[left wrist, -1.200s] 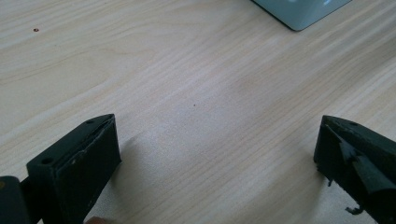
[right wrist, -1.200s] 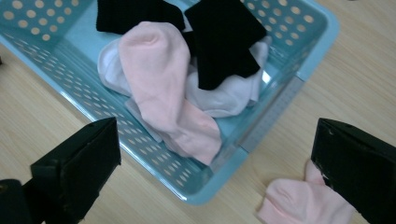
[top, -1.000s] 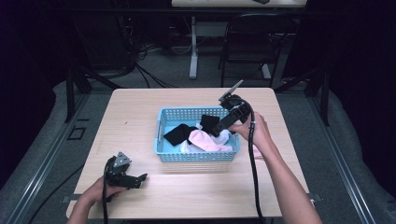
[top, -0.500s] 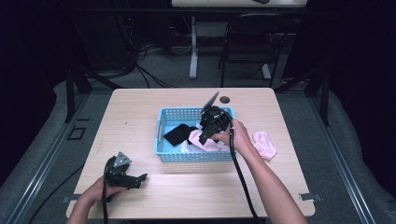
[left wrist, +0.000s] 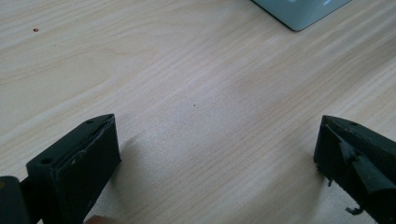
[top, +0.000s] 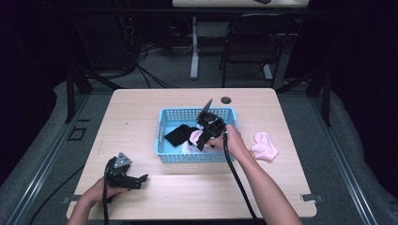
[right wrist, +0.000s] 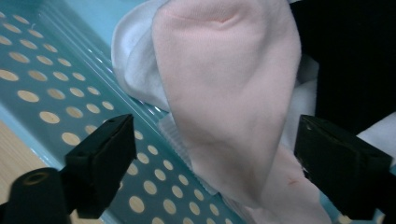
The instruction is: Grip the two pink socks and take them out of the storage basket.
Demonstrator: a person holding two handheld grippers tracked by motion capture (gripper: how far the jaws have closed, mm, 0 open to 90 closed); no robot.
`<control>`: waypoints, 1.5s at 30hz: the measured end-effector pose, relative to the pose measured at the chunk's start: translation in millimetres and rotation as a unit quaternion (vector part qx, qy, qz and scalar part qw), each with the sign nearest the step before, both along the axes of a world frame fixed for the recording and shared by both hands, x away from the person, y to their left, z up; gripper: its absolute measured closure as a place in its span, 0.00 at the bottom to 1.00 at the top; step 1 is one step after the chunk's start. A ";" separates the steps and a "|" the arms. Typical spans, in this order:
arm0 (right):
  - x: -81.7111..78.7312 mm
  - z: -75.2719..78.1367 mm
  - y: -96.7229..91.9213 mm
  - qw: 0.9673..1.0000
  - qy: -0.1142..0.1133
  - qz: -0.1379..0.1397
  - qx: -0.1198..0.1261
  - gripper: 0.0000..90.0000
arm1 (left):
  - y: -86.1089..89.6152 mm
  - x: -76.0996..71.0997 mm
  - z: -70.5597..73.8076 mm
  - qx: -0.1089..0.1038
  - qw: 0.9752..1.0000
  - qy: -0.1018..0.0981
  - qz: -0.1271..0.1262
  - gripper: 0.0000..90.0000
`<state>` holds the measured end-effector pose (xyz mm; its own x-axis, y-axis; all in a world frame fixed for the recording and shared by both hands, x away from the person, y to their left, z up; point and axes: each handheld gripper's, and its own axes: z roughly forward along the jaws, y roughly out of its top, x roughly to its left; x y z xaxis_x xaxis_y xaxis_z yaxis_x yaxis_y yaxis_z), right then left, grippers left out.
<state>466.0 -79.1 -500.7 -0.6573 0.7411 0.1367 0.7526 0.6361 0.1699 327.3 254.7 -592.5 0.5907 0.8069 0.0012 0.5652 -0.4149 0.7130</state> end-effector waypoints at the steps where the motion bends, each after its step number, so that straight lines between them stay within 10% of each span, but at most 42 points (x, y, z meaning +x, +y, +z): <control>1: 0.4 -1.3 1.0 1.000 0.004 0.004 -0.009 0.16 | 0.0 0.0 0.0 0.000 1.000 0.000 0.000 0.00; 17: 6.3 -11.7 -7.8 1.000 -0.004 -0.018 -0.021 0.77 | 0.0 0.0 0.0 0.000 1.000 0.000 0.000 0.00; 45: -2.2 43.7 -23.8 0.999 -0.043 -0.010 0.005 0.92 | 0.0 0.0 0.0 0.000 1.000 0.000 0.000 0.00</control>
